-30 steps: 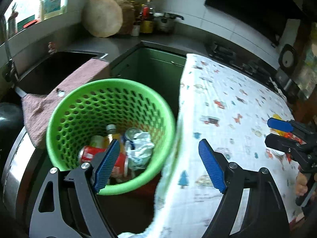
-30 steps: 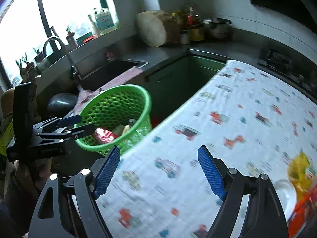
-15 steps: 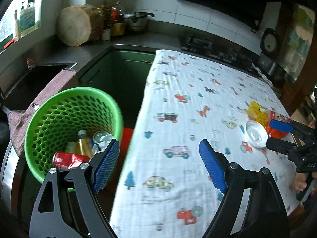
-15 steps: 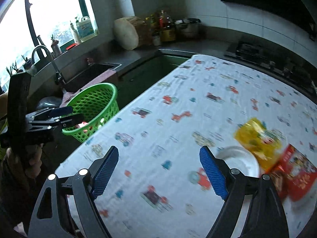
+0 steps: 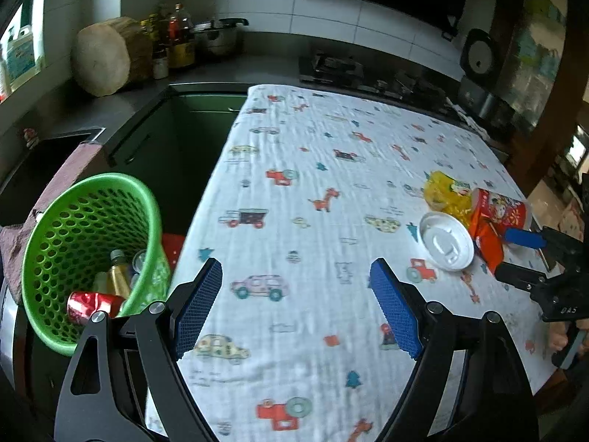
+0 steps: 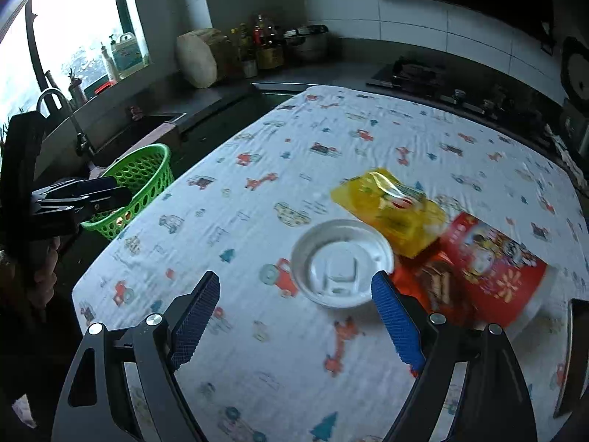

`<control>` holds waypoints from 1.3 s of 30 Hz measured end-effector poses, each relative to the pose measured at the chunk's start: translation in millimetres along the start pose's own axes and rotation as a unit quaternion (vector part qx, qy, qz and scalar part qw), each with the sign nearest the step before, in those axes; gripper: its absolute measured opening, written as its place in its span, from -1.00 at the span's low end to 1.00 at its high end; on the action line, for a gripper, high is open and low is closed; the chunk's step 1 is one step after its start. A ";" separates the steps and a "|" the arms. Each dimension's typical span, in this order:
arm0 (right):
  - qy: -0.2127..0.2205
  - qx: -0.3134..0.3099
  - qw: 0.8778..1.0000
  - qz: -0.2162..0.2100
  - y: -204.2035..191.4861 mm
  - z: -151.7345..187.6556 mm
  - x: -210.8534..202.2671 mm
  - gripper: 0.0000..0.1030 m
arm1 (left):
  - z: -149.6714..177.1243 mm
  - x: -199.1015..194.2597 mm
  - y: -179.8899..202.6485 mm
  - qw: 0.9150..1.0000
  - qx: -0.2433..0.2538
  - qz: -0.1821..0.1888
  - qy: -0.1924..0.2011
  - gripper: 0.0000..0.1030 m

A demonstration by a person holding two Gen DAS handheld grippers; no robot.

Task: Collect trash
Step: 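Move both open tools from the basket back over the table items, then grasp the white plastic lid with the left tool while the right tool grasps the orange wafer bag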

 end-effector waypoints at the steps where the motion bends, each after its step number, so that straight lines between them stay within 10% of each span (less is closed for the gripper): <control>1: 0.000 0.002 1.000 0.001 3.9 1.3 0.1 0.59 | -0.1 2.2 3.6 1.000 0.002 0.001 -0.002 0.61; 39: -0.039 -0.049 0.997 0.052 86.2 34.7 40.1 0.62 | 7.2 76.7 70.9 0.997 0.043 0.014 -0.067 0.67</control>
Point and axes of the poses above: each gripper's, at about its wrist camera, not at the fingertips, and x roughly the way its jaws point, y to its right, z to its underside, the point moved 9 cm from there along x, roughly the way its jaws point, and after that the axes turned 12 degrees about z, right-handed, at the moved point
